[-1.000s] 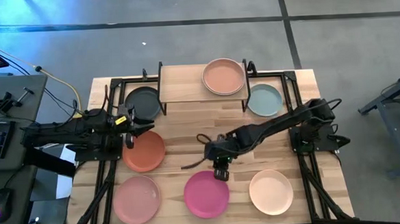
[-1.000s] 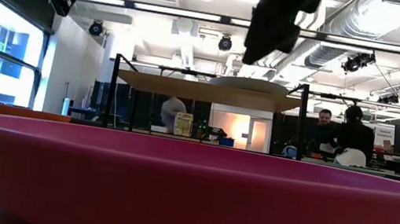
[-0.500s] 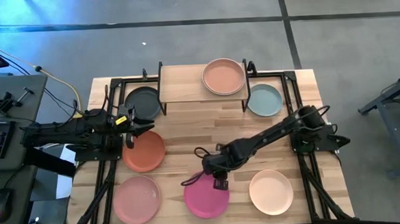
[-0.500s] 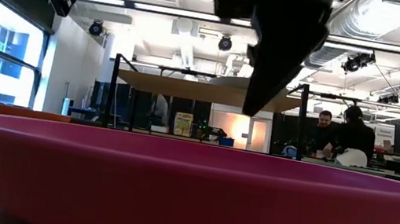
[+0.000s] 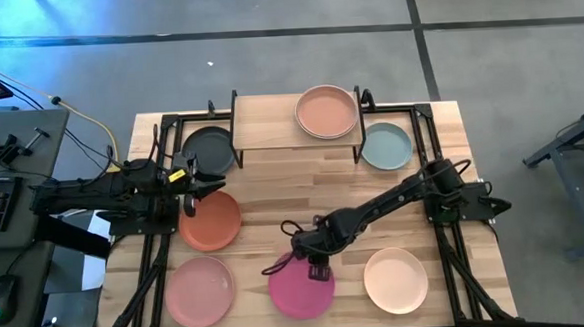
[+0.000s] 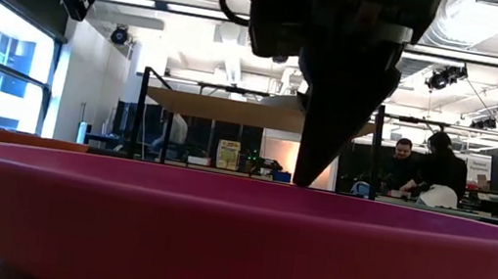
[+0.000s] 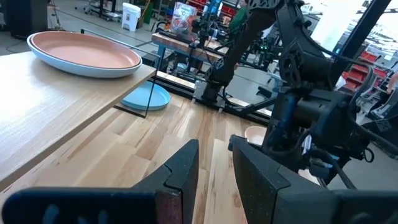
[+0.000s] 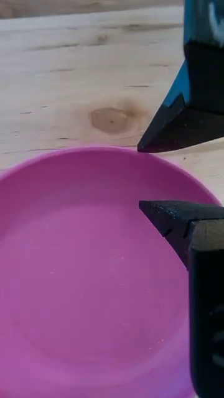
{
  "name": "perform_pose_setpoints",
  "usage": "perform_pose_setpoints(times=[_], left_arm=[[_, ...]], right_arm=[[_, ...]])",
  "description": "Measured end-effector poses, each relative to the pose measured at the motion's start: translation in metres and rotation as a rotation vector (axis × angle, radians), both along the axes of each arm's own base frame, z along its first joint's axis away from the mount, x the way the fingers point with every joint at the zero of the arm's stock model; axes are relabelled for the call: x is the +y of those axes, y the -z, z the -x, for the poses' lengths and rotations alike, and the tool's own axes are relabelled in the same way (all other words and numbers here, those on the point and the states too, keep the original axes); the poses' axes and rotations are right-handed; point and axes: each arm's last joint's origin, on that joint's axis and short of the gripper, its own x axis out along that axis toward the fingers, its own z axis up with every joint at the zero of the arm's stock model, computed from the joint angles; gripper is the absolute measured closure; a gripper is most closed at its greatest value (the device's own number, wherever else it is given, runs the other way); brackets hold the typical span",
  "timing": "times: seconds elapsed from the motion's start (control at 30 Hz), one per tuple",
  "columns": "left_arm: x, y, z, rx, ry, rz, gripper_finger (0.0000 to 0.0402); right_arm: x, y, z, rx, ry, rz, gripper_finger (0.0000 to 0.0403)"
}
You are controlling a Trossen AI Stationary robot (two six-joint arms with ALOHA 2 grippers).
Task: Place and stack plates onto a shelf
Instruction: Stack the pink plate on top of the brown plate on the shelf
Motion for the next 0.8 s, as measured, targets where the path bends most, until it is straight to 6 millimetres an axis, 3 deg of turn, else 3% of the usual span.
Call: perform_pose_setpoints(times=[0.43, 0.8], left_arm=[[0.0, 0.0, 0.0, 0.0, -0.002, -0.001, 0.0312], [0.0, 0.004, 0.001, 0.043, -0.004, -0.001, 0.0312]], right_arm=[[0.001, 0.012, -0.002, 0.033, 0.066, -0.012, 0.0292], [-0.002, 0.014, -0.004, 0.046, 0.137, -0.03, 0.0398]])
